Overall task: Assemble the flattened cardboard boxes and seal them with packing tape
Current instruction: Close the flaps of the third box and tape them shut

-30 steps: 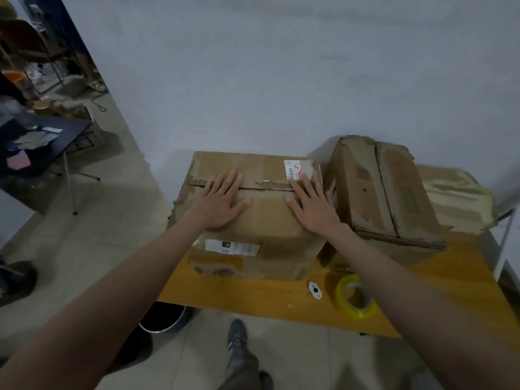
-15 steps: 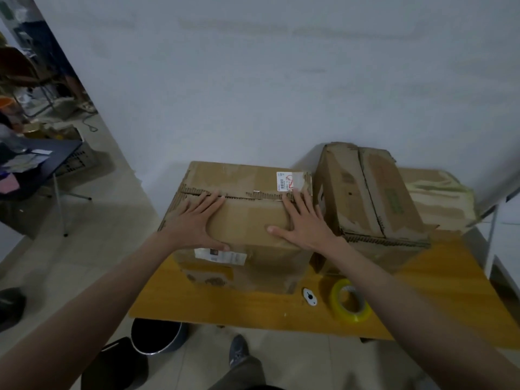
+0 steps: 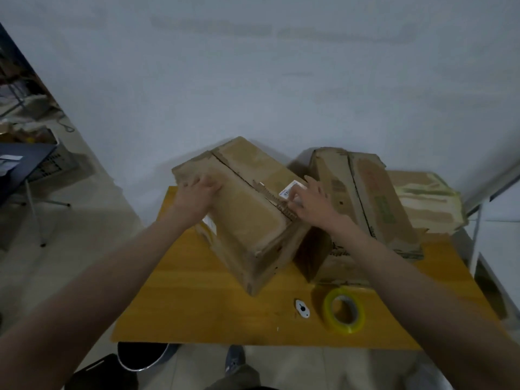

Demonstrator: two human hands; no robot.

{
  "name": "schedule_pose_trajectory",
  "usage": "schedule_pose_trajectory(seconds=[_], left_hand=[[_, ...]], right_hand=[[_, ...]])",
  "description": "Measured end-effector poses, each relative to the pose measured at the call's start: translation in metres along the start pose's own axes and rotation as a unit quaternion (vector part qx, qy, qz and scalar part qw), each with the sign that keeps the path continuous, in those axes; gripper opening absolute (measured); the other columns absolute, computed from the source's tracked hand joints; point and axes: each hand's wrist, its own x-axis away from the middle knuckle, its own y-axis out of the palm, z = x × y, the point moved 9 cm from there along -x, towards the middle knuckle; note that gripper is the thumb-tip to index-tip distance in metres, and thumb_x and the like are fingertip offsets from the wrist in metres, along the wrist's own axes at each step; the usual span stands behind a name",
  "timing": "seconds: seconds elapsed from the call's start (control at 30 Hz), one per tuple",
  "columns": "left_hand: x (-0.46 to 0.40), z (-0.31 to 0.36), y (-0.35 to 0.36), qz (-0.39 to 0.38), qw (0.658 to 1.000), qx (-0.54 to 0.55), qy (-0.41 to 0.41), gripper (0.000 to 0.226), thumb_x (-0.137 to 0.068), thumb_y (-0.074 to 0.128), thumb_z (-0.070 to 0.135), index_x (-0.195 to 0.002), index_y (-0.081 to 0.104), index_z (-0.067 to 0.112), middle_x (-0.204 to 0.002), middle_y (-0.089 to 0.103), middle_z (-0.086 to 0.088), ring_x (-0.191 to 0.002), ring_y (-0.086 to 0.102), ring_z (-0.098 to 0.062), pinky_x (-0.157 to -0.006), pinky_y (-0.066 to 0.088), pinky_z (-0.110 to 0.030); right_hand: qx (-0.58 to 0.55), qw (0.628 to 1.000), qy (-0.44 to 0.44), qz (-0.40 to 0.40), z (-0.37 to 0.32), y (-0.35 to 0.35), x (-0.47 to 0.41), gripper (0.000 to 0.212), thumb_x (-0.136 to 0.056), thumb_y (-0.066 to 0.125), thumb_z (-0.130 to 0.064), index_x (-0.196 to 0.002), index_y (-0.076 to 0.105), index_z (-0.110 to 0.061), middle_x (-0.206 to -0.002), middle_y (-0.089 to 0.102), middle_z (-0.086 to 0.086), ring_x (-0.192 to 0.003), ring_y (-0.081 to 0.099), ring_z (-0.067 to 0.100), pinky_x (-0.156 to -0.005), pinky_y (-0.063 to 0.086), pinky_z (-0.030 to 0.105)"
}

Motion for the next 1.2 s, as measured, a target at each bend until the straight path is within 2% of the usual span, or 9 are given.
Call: schedule_pose_trajectory(seconds=[0.07, 0.13, 0.27, 0.5, 0.63, 0.7, 0.8, 0.87, 1.2], left_hand=[[0.006, 0.005, 0.002, 0.023, 0.995, 0.070, -0.066, 0.050, -0.095, 0.049, 0.003, -0.142, 0.046, 0.021, -0.143, 0.030, -0.012, -0.133, 0.032, -0.038, -0.102, 0.045, -0.047], [0.013, 0.013, 0.011, 0.036, 0.979, 0.171, -0.103, 0.034, -0.100, 0.045, 0.018, -0.133, 0.051, 0.014, -0.136, 0.033, -0.015, -0.129, 0.036, -0.042, -0.101, 0.045, -0.049], [0.032, 0.039, 0.028, -0.015, 0.944, 0.303, -0.131, 0.075, -0.095, 0.038, 0.066, -0.151, 0.032, 0.017, -0.160, 0.013, -0.016, -0.145, 0.022, -0.041, -0.117, 0.028, -0.051], [0.037, 0.060, 0.041, -0.077, 0.936, 0.327, -0.109, 0.115, -0.070, 0.034, 0.094, -0.159, 0.001, 0.030, -0.165, -0.020, 0.000, -0.152, -0.001, -0.037, -0.122, 0.014, -0.054], [0.038, 0.084, 0.040, -0.041, 0.947, 0.297, -0.117, 0.104, -0.074, 0.029, 0.092, -0.158, -0.002, 0.038, -0.165, -0.020, 0.000, -0.150, -0.012, -0.042, -0.122, 0.006, -0.055], [0.036, 0.087, 0.040, -0.005, 0.955, 0.272, -0.119, 0.099, -0.078, 0.026, 0.090, -0.158, -0.002, 0.038, -0.165, -0.018, 0.000, -0.150, -0.011, -0.043, -0.123, 0.006, -0.055], [0.027, 0.085, 0.040, 0.019, 0.959, 0.258, -0.118, 0.093, -0.081, 0.021, 0.088, -0.157, -0.002, 0.038, -0.166, -0.015, 0.000, -0.150, -0.008, -0.044, -0.121, 0.009, -0.057], [0.016, 0.084, 0.037, 0.027, 0.960, 0.254, -0.114, 0.091, -0.083, 0.020, 0.086, -0.157, -0.001, 0.038, -0.166, -0.013, -0.001, -0.150, -0.006, -0.043, -0.121, 0.010, -0.057], [-0.052, 0.087, 0.029, 0.026, 0.968, 0.232, -0.089, 0.089, -0.084, 0.015, 0.084, -0.157, -0.003, 0.037, -0.166, -0.016, -0.001, -0.150, -0.009, -0.042, -0.120, 0.011, -0.057]], right_hand=[[-0.026, 0.998, 0.027, -0.044, 0.016, 0.008, -0.015, 0.031, -0.096, 0.052, -0.049, -0.124, 0.043, -0.039, -0.162, 0.013, 0.015, -0.149, 0.010, 0.041, -0.118, 0.015, 0.061], [-0.032, 0.996, 0.041, -0.070, 0.025, 0.013, -0.017, 0.055, -0.095, 0.049, -0.057, -0.143, 0.028, -0.041, -0.160, 0.018, 0.016, -0.147, 0.016, 0.041, -0.117, 0.021, 0.059], [0.003, 0.998, 0.044, -0.053, 0.026, 0.013, -0.001, 0.068, -0.095, 0.041, -0.065, -0.153, 0.016, -0.039, -0.155, 0.024, 0.018, -0.140, 0.024, 0.042, -0.111, 0.029, 0.054], [0.019, 0.998, 0.056, -0.005, 0.016, 0.025, 0.055, 0.084, -0.084, 0.035, -0.083, -0.144, 0.024, -0.026, -0.143, 0.032, 0.020, -0.126, 0.041, 0.042, -0.102, 0.040, 0.051], [0.024, 0.996, 0.047, 0.075, 0.008, 0.026, 0.073, 0.075, -0.088, 0.037, -0.076, -0.134, 0.033, -0.017, -0.141, 0.032, 0.015, -0.122, 0.044, 0.036, -0.094, 0.045, 0.047], [0.018, 0.994, 0.030, 0.103, 0.004, 0.028, 0.072, 0.071, -0.090, 0.033, -0.075, -0.130, 0.036, -0.016, -0.148, 0.033, 0.014, -0.134, 0.037, 0.039, -0.104, 0.043, 0.051], [0.020, 0.995, 0.028, 0.093, 0.006, 0.037, 0.064, 0.080, -0.093, 0.021, -0.073, -0.148, 0.024, -0.014, -0.166, 0.006, 0.012, -0.152, 0.005, 0.038, -0.120, 0.022, 0.054], [0.017, 0.995, 0.028, 0.091, 0.009, 0.036, 0.056, 0.083, -0.094, 0.016, -0.072, -0.156, 0.013, -0.016, -0.167, -0.004, 0.009, -0.152, -0.005, 0.035, -0.122, 0.018, 0.053], [0.011, 0.996, 0.065, 0.065, 0.033, 0.024, 0.002, 0.081, -0.096, 0.019, -0.069, -0.159, 0.002, -0.022, -0.167, -0.010, 0.003, -0.152, -0.011, 0.031, -0.119, 0.027, 0.053]])
